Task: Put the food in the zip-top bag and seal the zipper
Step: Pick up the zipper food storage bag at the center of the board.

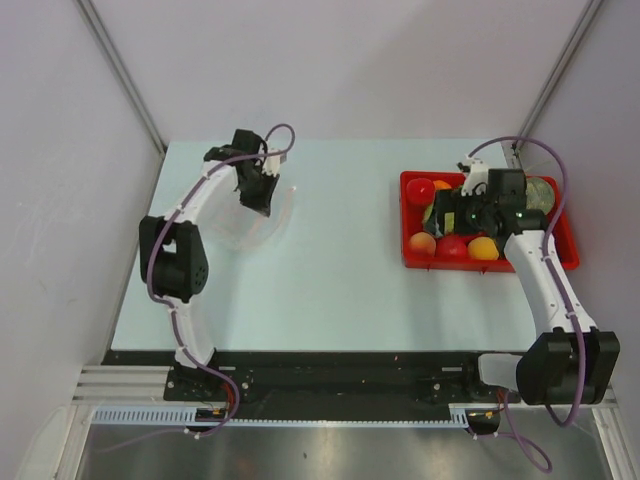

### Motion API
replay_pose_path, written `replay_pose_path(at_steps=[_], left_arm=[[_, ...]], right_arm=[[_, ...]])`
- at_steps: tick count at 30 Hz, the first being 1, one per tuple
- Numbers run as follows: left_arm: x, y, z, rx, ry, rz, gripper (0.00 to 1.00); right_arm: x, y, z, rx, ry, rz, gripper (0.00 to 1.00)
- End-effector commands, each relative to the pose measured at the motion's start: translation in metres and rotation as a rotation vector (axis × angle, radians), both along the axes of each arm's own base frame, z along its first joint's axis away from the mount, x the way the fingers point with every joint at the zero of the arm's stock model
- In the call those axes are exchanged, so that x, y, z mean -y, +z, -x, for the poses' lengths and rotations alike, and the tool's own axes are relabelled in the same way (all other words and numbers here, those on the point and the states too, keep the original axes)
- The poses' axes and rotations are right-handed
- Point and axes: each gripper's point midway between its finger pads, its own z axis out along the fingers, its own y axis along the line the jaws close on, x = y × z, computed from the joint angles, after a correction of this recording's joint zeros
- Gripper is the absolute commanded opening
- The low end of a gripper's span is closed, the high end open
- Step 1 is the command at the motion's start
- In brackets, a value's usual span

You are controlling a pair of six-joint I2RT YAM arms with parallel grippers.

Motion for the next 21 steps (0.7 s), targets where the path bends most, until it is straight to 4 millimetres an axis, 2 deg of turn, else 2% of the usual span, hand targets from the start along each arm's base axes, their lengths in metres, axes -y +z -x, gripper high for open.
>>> replay_pose_path(at_steps=[1, 3, 4, 5, 9, 10, 13, 14, 16, 19, 20, 21], left_arm=[[0.053, 0.104, 0.024, 0.006, 0.147, 0.363, 0.0], [0.064, 0.116, 0.03, -0.023, 0.201, 0.448, 0.0], [0.069, 0.129, 0.036, -0.01, 0.195, 0.486, 0.0], [0.074, 0.125, 0.043, -0.033, 0.202, 0.499, 0.0], [0.094, 0.147, 0.057, -0.038, 0.23, 0.64, 0.0], [0.099, 0.157, 0.051, 0.002, 0.222, 0.682, 0.0], [0.115, 0.176, 0.057, 0.013, 0.228, 0.765, 0.0], [0.122, 0.178, 0.059, 0.015, 0.229, 0.768, 0.0], [0.131, 0.183, 0.06, 0.024, 0.233, 0.783, 0.0], [0.149, 0.179, 0.063, 0.047, 0.244, 0.787, 0.0], [0.156, 0.17, 0.066, 0.039, 0.263, 0.78, 0.0], [0.161, 0.171, 0.062, 0.068, 0.267, 0.79, 0.0]], right_arm=[[0.015, 0.04, -0.016, 0.074, -0.033, -0.068, 1.0], [0.018, 0.049, -0.019, 0.083, -0.027, -0.084, 1.0], [0.015, 0.053, -0.019, 0.084, -0.01, -0.1, 1.0], [0.013, 0.06, -0.02, 0.097, 0.005, -0.111, 1.0], [-0.017, 0.08, -0.014, 0.099, 0.096, -0.278, 1.0], [-0.036, 0.09, -0.007, 0.083, 0.134, -0.374, 1.0], [-0.069, 0.103, -0.007, 0.079, 0.19, -0.482, 0.98], [-0.091, 0.104, 0.0, 0.052, 0.246, -0.511, 0.98], [-0.113, 0.107, -0.003, 0.01, 0.279, -0.592, 0.97], [-0.14, 0.116, -0.008, -0.008, 0.333, -0.616, 0.96], [-0.154, 0.107, -0.011, -0.054, 0.342, -0.615, 0.96], [-0.16, 0.104, -0.015, -0.06, 0.338, -0.605, 0.95]])
